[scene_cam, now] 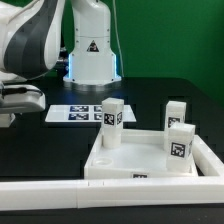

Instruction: Assemble square table

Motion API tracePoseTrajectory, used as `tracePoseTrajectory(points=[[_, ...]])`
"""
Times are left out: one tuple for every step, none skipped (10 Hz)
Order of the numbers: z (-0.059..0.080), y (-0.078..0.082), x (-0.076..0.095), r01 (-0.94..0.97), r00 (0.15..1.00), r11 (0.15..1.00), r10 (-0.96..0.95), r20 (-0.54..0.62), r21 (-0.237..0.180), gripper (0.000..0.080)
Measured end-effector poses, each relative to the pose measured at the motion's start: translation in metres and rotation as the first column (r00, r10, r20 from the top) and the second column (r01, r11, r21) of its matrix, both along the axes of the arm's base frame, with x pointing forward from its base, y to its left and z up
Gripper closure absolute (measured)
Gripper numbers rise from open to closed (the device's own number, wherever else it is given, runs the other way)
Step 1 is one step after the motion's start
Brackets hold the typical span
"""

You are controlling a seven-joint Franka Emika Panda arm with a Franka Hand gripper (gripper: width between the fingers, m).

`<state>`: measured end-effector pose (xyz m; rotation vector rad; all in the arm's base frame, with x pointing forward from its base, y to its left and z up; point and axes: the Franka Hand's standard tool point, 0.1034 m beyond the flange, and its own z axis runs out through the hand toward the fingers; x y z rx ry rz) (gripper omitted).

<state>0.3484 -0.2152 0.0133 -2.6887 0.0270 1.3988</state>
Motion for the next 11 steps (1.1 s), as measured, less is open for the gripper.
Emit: tracePoseTrajectory(points=[[0.000,0.000,0.000,0.000,1.000,1.000,0.000,0.000,0.000,0.0374],[0.000,0.000,0.000,0.000,1.000,1.000,0.000,0.000,0.000,0.0512],[0.000,0.000,0.000,0.000,1.000,1.000,0.000,0.000,0.000,0.0511],[0.000,0.000,0.000,0.000,1.000,1.000,0.000,0.000,0.000,0.0511],[0.000,0.000,0.000,0.000,1.000,1.000,0.000,0.000,0.000,0.0511],[0.000,0.000,0.000,0.000,1.000,1.000,0.000,0.000,0.000,0.0511],[0.000,0.000,0.000,0.000,1.000,1.000,0.000,0.000,0.000,0.0511],[0.000,0.000,0.000,0.000,1.000,1.000,0.000,0.000,0.000,0.0511],[0.002,0.001,0.004,-0.005,1.000,1.000,0.005,0.006,-0.001,0.0511],[0.021,0.010,0.016,-0.012,1.000,1.000,0.012,0.000,0.010,0.0511],[0.049,0.021,0.034,-0.027,0.999,0.999,0.027,0.034,0.018,0.0511]])
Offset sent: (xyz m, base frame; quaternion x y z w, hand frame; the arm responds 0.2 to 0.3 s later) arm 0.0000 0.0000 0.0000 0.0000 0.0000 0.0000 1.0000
